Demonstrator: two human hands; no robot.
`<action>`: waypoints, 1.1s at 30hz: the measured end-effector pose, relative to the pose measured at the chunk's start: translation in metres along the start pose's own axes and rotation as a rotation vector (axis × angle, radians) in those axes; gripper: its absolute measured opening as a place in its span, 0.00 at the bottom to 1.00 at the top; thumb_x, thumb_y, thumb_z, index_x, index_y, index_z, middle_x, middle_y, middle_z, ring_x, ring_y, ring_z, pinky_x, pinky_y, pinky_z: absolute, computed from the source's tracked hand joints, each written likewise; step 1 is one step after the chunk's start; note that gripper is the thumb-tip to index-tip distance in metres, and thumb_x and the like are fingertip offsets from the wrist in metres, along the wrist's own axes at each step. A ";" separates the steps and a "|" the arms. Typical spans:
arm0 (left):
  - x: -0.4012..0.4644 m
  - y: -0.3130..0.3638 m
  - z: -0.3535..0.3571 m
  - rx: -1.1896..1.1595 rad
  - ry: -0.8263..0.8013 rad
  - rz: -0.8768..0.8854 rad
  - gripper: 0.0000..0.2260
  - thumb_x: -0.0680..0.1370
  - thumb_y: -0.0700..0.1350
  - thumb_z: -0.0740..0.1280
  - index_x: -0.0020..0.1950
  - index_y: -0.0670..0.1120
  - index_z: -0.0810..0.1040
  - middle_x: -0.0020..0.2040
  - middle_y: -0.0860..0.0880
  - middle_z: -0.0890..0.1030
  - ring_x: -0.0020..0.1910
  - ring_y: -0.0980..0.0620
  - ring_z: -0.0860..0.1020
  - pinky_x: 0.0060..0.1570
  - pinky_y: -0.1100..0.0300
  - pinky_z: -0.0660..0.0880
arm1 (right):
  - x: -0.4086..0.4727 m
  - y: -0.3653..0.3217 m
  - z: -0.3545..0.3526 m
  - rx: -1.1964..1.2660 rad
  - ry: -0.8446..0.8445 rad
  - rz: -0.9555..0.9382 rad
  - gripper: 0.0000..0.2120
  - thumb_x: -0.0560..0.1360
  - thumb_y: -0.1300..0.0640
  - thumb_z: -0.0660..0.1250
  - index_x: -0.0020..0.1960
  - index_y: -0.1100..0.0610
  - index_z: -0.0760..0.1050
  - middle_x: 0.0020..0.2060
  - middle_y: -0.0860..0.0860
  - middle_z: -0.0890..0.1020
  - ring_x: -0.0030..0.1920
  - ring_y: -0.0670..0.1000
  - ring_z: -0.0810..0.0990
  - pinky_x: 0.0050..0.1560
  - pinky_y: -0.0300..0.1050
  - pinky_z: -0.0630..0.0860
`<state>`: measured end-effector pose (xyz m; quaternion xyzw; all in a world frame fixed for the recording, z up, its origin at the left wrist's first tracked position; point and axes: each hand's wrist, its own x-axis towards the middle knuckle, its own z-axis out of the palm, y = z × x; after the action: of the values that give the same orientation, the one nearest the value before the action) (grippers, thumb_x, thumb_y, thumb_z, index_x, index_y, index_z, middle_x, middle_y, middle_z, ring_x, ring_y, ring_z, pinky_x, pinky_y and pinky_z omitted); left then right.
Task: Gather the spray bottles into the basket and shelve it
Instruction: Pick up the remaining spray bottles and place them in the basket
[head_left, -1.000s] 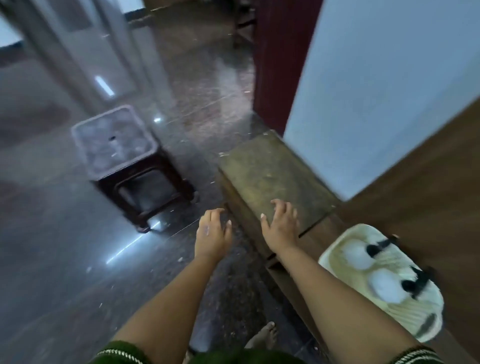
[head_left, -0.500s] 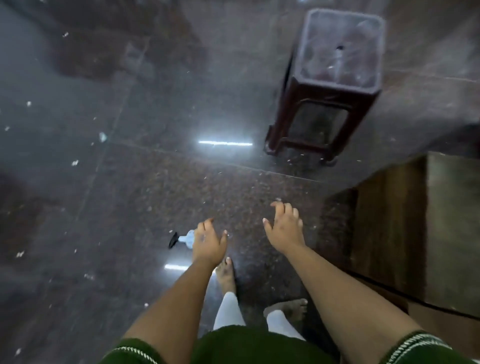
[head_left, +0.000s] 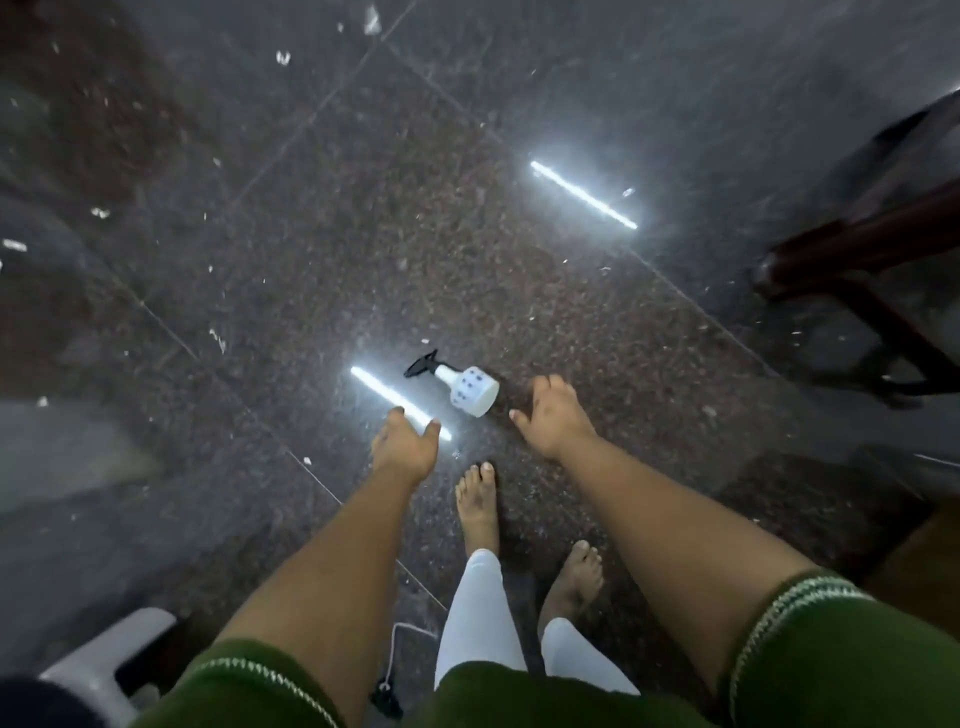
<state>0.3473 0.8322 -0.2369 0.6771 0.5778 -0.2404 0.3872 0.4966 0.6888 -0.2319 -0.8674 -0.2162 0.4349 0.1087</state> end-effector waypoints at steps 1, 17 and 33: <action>0.020 -0.005 0.006 -0.006 -0.009 -0.009 0.31 0.78 0.55 0.63 0.75 0.43 0.57 0.71 0.39 0.69 0.71 0.37 0.67 0.68 0.42 0.67 | 0.022 -0.001 0.010 -0.031 -0.019 -0.018 0.25 0.75 0.48 0.65 0.65 0.61 0.65 0.63 0.59 0.68 0.66 0.60 0.67 0.66 0.53 0.67; 0.201 -0.046 0.130 -0.716 -0.358 -0.356 0.28 0.80 0.58 0.59 0.76 0.51 0.54 0.72 0.43 0.67 0.62 0.40 0.75 0.52 0.46 0.78 | 0.234 0.006 0.161 0.117 -0.347 0.131 0.51 0.65 0.41 0.75 0.76 0.55 0.50 0.74 0.56 0.60 0.72 0.59 0.63 0.68 0.53 0.67; 0.094 0.029 0.054 -0.678 -0.351 -0.145 0.20 0.78 0.51 0.66 0.67 0.50 0.65 0.58 0.44 0.76 0.47 0.49 0.80 0.35 0.57 0.77 | 0.115 -0.017 0.069 0.672 -0.331 0.255 0.39 0.57 0.45 0.76 0.65 0.46 0.67 0.62 0.54 0.73 0.58 0.55 0.75 0.61 0.54 0.75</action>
<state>0.4019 0.8442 -0.3341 0.4166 0.5957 -0.1748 0.6641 0.4971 0.7577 -0.3482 -0.7215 0.0329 0.6255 0.2951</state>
